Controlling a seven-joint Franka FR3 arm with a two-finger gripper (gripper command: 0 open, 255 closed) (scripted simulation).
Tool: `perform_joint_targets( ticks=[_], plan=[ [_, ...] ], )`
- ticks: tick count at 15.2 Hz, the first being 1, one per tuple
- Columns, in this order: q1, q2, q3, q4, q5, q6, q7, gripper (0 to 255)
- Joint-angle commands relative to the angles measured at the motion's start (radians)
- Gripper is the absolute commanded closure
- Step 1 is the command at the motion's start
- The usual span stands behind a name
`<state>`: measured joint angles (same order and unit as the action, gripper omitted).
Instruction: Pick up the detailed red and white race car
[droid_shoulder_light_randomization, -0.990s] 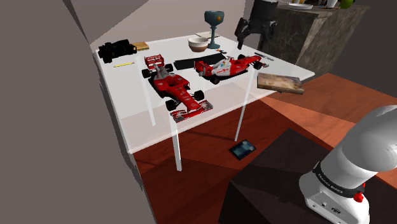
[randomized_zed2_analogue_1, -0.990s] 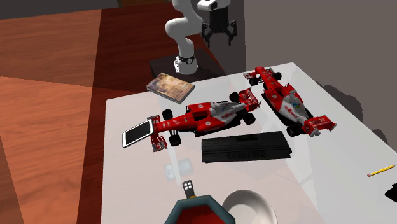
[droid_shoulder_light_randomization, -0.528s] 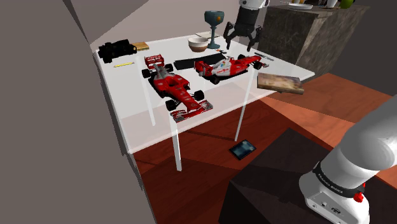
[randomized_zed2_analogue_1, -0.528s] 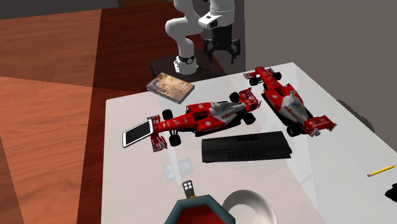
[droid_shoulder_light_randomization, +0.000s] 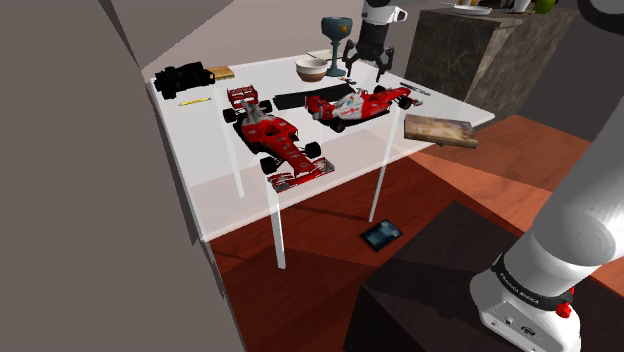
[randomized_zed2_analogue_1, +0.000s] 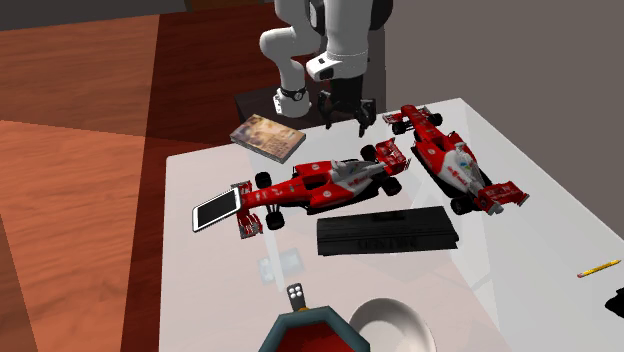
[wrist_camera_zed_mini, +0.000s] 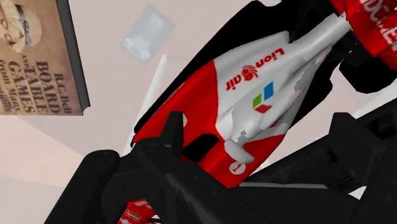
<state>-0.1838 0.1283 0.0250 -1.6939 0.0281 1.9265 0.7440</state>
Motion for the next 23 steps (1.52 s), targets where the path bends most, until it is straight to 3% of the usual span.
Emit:
perform_joint_targets(
  ticks=[1, 5, 14, 15, 23],
  plan=[
    [-0.008, 0.071, -0.012, 0.067, -0.003, 0.003, 0.040, 0],
    [-0.026, 0.212, -0.038, 0.224, -0.001, -0.016, 0.110, 0],
    [-0.026, 0.223, -0.038, 0.137, 0.000, 0.081, 0.108, 0],
    [-0.025, 0.222, -0.037, 0.135, 0.000, 0.082, 0.108, 255],
    [-0.025, 0.223, -0.037, 0.137, 0.000, 0.081, 0.108, 255]
  ],
)
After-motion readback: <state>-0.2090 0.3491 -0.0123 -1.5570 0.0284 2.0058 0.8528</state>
